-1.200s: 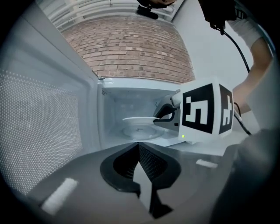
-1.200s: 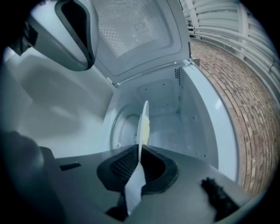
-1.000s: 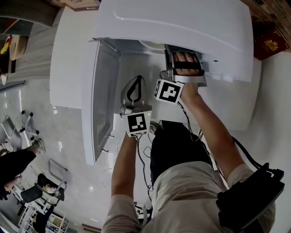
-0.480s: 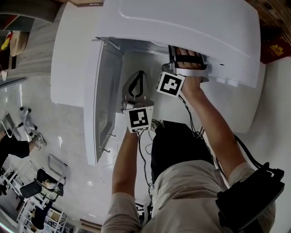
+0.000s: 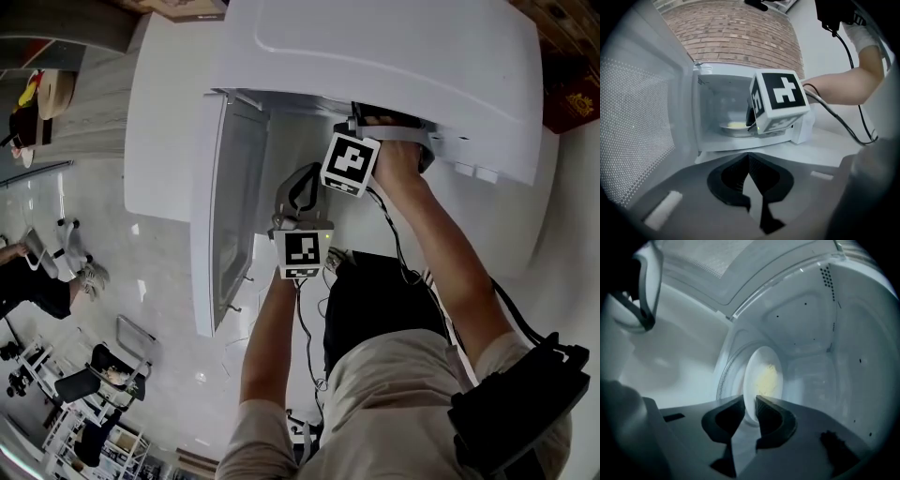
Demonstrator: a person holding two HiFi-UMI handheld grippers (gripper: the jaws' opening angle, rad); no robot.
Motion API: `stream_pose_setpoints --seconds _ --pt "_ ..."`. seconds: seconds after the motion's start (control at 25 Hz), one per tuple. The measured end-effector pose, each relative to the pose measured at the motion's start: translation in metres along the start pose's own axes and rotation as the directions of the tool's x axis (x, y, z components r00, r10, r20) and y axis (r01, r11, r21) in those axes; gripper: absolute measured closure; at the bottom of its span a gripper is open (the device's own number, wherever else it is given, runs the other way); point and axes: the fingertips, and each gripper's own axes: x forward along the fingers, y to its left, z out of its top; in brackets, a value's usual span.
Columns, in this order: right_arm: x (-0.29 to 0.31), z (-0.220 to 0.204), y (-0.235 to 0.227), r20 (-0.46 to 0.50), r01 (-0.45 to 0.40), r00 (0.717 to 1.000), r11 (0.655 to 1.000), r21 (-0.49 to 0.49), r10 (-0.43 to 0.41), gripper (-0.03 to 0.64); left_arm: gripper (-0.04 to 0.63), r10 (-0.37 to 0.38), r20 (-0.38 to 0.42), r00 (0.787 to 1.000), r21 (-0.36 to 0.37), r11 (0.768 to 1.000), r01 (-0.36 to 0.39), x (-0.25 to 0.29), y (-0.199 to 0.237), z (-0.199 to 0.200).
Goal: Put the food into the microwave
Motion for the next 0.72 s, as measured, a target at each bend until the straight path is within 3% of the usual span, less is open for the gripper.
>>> stream_pose_setpoints --seconds 0.24,0.32,0.52,0.72 --pt "-0.011 0.005 0.003 0.09 -0.121 0.99 0.985 0.125 0.11 0.504 0.588 -0.049 -0.022 0.999 -0.049 0.998 0.047 -0.006 -0.017 -0.007" --pt "-0.016 0.002 0.003 0.082 -0.121 0.99 0.984 0.129 0.111 0.465 0.588 -0.051 -0.028 0.998 -0.051 0.997 0.05 -0.008 -0.022 -0.009" --pt "-0.028 -0.003 0.012 0.081 -0.071 0.995 0.993 0.094 0.064 0.46 0.588 -0.061 -0.038 0.997 -0.052 0.997 0.059 -0.011 -0.03 -0.013" --pt "-0.054 -0.002 0.015 0.142 -0.058 0.989 0.989 0.135 0.039 0.462 0.588 -0.032 -0.024 0.999 -0.046 0.998 0.031 -0.018 -0.029 -0.007"
